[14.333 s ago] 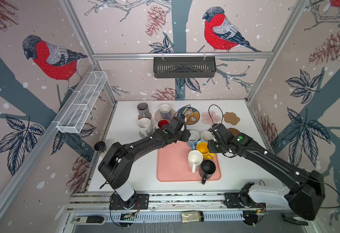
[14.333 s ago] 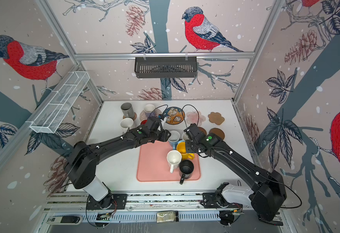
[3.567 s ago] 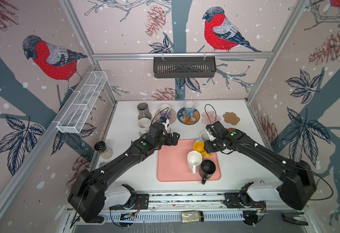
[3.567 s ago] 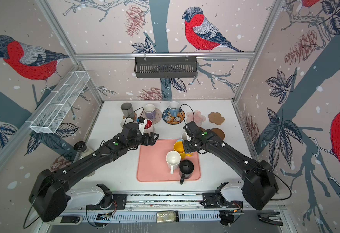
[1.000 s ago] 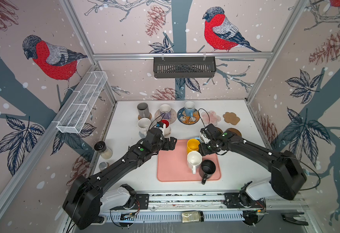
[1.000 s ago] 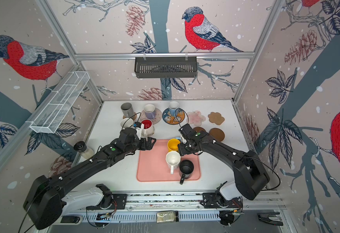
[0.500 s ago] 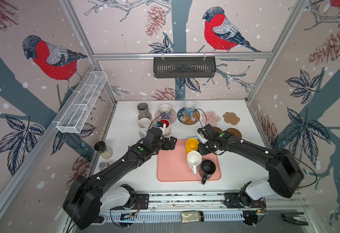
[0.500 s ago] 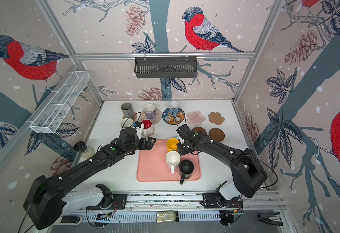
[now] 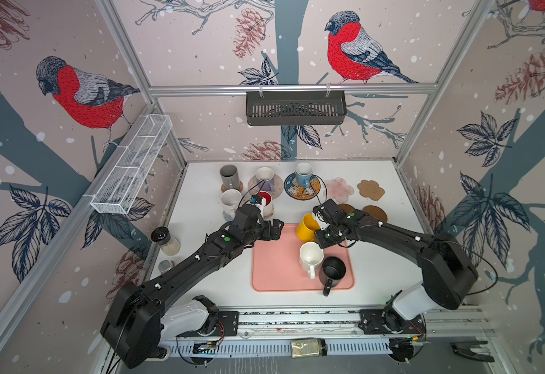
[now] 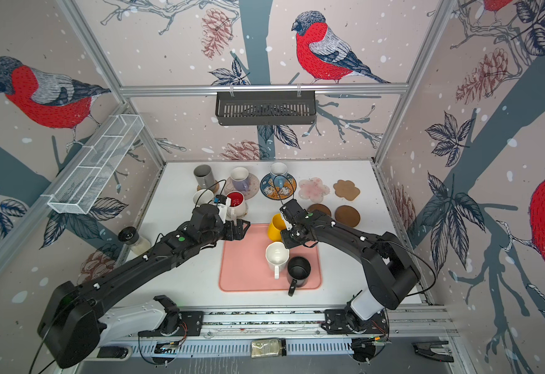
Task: Place cups on coasters
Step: Pick up the cup from the tray.
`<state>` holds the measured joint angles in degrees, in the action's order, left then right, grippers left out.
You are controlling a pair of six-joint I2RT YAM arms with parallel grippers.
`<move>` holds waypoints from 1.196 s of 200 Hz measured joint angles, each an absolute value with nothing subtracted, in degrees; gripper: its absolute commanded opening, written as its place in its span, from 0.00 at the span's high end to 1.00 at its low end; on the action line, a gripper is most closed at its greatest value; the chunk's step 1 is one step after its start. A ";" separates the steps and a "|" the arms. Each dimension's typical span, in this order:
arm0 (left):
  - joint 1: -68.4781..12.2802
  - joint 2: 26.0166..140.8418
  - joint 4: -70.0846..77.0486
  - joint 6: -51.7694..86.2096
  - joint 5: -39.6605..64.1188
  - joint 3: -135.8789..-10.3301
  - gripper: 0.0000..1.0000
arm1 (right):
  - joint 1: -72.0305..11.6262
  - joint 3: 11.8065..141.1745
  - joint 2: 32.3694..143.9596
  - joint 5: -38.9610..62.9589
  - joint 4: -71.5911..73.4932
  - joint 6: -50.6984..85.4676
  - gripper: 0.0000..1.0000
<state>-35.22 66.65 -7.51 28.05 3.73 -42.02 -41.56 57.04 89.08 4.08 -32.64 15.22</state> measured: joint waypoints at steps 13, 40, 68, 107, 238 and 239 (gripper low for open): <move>-35.22 66.59 -8.10 28.05 3.25 -42.02 0.05 | -41.56 57.19 89.10 4.05 -32.64 15.22 0.83; -35.22 66.28 -8.47 28.05 2.96 -42.02 0.04 | -41.69 57.87 89.38 4.05 -32.80 15.22 0.83; -35.22 66.13 -8.49 28.05 2.96 -42.02 0.05 | -42.11 58.85 89.67 3.73 -33.74 15.20 0.88; -35.22 65.95 -8.56 28.05 2.94 -42.02 0.04 | -42.85 60.93 89.84 2.70 -34.61 15.11 0.95; -33.69 62.08 -11.51 26.59 1.45 -43.68 0.04 | -43.18 74.54 94.48 -1.65 -38.48 14.81 0.96; -33.61 62.06 -11.55 26.55 1.48 -43.75 0.04 | -43.18 74.67 94.54 -1.69 -38.52 14.81 0.97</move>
